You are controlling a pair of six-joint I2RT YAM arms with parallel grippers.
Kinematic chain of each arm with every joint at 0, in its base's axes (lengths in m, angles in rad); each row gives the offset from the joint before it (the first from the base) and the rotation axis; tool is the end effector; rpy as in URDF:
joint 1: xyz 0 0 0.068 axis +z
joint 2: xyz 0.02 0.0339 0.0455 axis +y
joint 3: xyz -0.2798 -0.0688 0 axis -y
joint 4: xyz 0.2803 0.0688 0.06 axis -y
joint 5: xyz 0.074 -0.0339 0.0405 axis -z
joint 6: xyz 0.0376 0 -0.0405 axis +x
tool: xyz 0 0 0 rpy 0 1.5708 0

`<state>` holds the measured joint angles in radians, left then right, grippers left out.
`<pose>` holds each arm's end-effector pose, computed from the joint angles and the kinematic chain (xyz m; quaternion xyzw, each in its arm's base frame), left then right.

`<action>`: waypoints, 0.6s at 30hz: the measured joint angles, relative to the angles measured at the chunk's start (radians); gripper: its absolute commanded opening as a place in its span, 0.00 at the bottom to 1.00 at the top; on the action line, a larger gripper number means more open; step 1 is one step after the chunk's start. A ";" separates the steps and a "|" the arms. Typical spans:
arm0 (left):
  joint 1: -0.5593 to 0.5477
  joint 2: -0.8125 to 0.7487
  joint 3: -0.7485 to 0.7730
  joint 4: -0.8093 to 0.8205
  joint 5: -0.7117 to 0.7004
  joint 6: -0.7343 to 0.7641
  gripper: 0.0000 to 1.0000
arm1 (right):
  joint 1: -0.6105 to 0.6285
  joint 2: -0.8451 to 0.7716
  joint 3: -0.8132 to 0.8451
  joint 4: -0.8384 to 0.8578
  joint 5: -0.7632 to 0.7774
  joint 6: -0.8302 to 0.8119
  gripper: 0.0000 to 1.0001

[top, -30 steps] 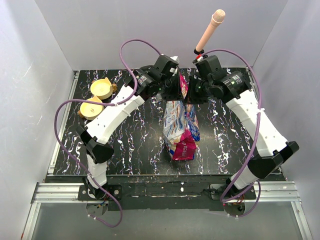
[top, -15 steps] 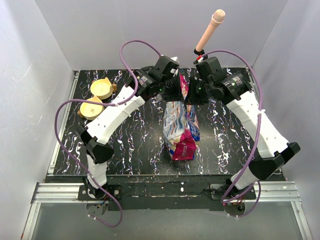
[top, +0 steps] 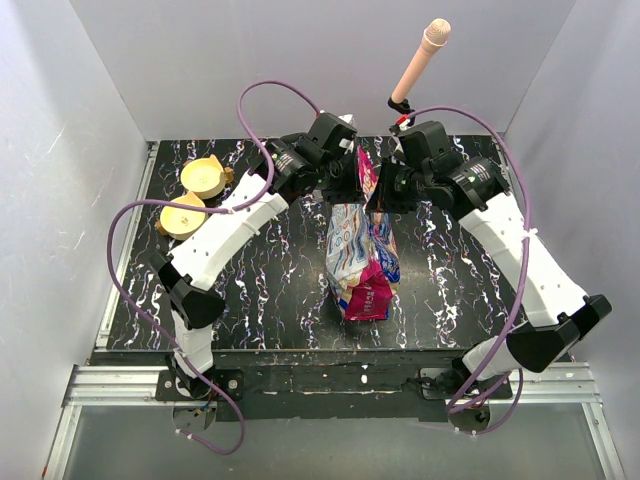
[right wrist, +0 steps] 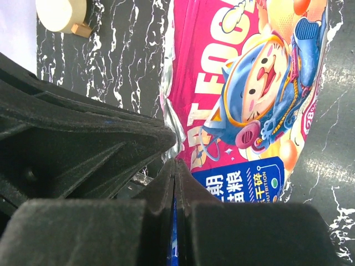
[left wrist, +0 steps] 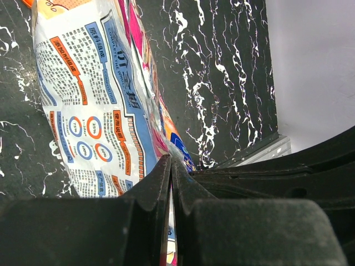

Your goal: Serve the pet food

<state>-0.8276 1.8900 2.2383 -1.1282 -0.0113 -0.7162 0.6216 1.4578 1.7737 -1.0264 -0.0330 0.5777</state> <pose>0.2914 -0.3164 0.4528 0.0492 0.9215 -0.2650 0.2797 0.2601 0.1878 0.4629 -0.0268 0.9084 0.2477 0.3357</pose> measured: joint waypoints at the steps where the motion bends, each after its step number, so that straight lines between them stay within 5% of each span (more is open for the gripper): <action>1: 0.000 -0.001 0.000 -0.002 -0.002 0.000 0.00 | 0.000 -0.006 -0.010 0.011 -0.003 0.001 0.01; 3: 0.000 -0.002 0.000 -0.005 -0.005 0.000 0.00 | 0.000 -0.016 -0.024 0.027 -0.007 0.005 0.01; 6: 0.000 -0.002 0.000 -0.013 -0.006 0.000 0.19 | 0.000 -0.025 -0.043 0.046 -0.012 0.014 0.01; 10: 0.007 -0.002 -0.001 -0.025 0.003 -0.001 0.28 | 0.000 -0.040 -0.071 0.076 -0.024 0.024 0.01; 14: 0.019 -0.002 -0.008 -0.018 0.037 -0.005 0.31 | 0.000 -0.045 -0.078 0.086 -0.027 0.029 0.01; 18: 0.027 -0.002 -0.039 0.003 0.062 -0.015 0.21 | 0.000 -0.045 -0.081 0.088 -0.028 0.033 0.01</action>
<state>-0.8005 1.8881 2.1990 -1.1248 0.0509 -0.7311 0.6212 1.4132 1.6924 -0.9382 -0.0612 0.6106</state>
